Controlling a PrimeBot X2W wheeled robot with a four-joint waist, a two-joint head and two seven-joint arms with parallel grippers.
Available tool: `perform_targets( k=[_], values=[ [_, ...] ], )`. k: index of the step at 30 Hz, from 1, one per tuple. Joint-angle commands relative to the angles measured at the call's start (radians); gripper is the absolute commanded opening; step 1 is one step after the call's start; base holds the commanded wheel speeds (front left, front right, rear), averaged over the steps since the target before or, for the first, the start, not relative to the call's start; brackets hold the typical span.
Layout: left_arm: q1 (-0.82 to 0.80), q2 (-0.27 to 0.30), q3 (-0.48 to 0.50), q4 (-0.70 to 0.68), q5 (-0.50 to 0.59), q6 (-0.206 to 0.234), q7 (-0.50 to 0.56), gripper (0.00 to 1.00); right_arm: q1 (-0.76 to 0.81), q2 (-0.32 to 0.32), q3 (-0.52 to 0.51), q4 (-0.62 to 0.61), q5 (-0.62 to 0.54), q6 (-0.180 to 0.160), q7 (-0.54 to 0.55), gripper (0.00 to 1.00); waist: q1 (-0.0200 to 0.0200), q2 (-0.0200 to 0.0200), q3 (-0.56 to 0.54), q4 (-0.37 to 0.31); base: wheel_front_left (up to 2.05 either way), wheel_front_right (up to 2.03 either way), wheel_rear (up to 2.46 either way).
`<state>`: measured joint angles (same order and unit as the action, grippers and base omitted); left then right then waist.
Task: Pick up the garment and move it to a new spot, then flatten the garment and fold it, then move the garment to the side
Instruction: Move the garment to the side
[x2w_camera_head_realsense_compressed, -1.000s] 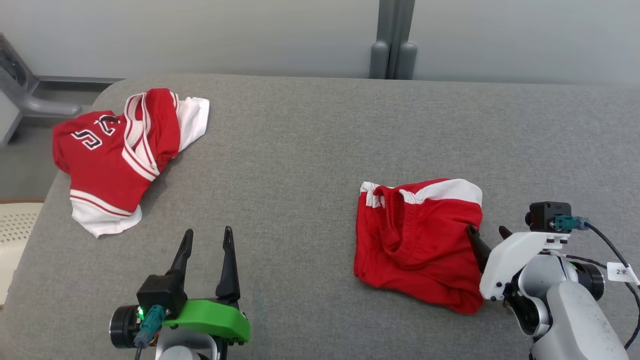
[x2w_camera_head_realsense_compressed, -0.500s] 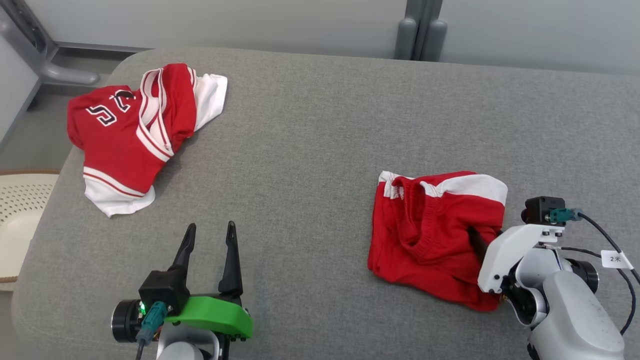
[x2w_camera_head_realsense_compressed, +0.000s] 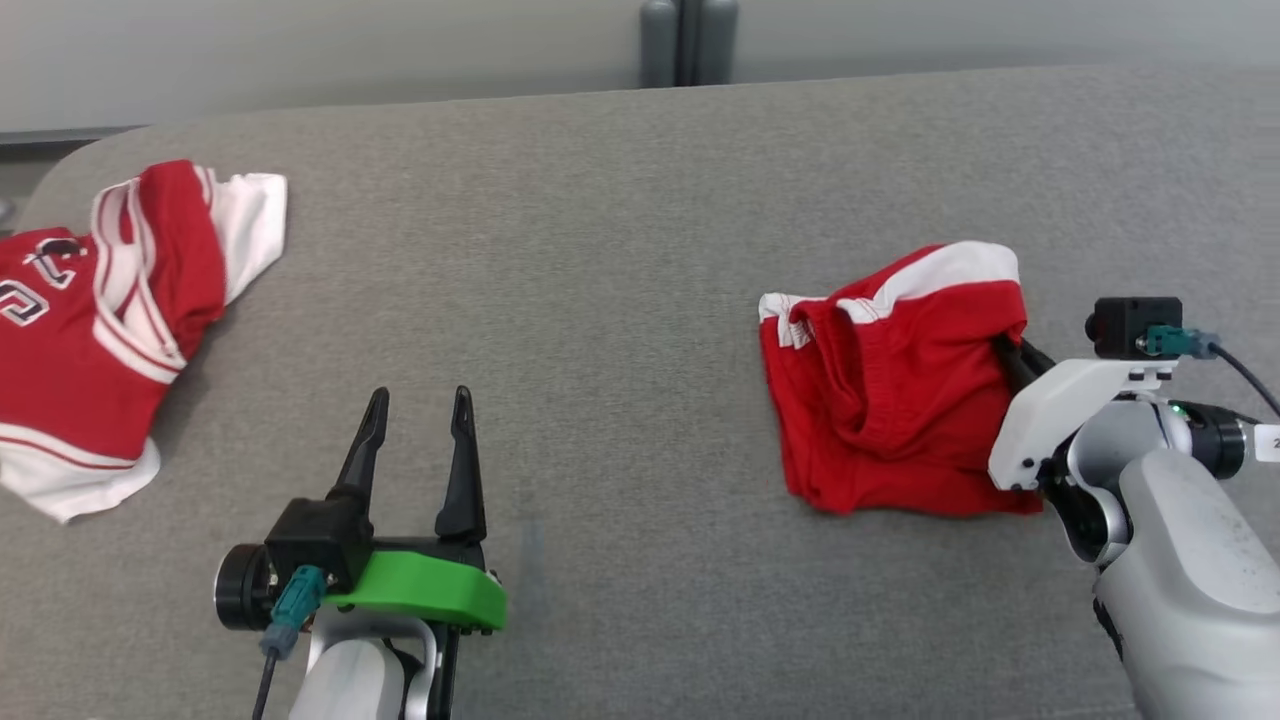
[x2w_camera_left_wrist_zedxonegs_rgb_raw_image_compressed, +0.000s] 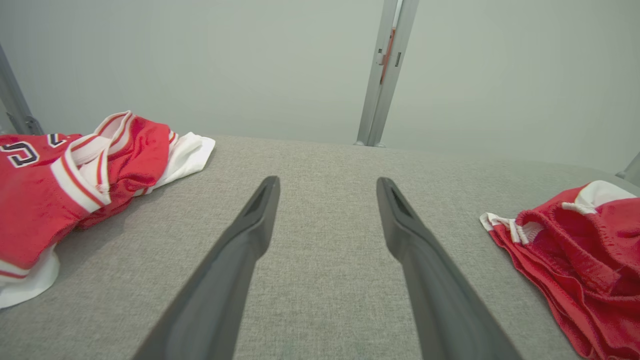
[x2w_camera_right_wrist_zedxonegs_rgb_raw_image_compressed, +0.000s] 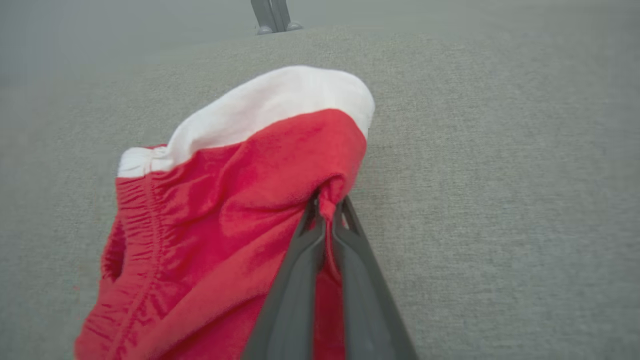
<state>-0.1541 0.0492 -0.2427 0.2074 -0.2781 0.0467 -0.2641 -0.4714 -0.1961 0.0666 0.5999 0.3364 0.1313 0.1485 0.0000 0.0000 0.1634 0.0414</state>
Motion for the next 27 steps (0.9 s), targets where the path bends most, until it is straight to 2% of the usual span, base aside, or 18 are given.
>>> perform_targets(
  k=[1, 8, 14, 21, 27],
  values=[
    [-0.029, 0.003, -0.005, -0.004, 0.011, -0.008, 0.000, 1.00, -0.021, -0.014, -0.001, -0.005, 0.010, -0.001, -0.018, 0.00, 0.0000, 0.0000, 0.073, -0.158, 0.00, 0.00, 0.00],
    [-0.105, 0.025, -0.031, -0.013, 0.036, -0.021, 0.016, 1.00, -0.097, -0.067, 0.015, 0.011, 0.005, -0.001, -0.078, 0.00, 0.0000, 0.0000, 0.152, -0.331, 0.00, 0.00, 0.00],
    [-0.144, 0.038, -0.052, -0.026, 0.055, -0.027, 0.040, 1.00, -0.140, -0.060, 0.036, 0.044, 0.015, -0.001, -0.125, 0.00, 0.0000, 0.0000, 0.194, -0.400, 0.00, 0.00, 0.00],
    [-0.158, 0.047, -0.064, -0.044, 0.063, -0.023, 0.055, 1.00, -0.201, -0.066, 0.052, 0.115, -0.009, -0.001, -0.182, 0.00, 0.0000, 0.0000, 0.220, -0.381, 0.00, 0.00, 0.00],
    [-0.172, 0.057, -0.061, -0.069, 0.064, -0.013, 0.062, 1.00, -0.301, -0.141, 0.070, 0.186, -0.056, -0.001, -0.237, 0.00, 0.0000, 0.0000, 0.249, -0.306, 0.00, 0.00, 0.00]
  ],
)
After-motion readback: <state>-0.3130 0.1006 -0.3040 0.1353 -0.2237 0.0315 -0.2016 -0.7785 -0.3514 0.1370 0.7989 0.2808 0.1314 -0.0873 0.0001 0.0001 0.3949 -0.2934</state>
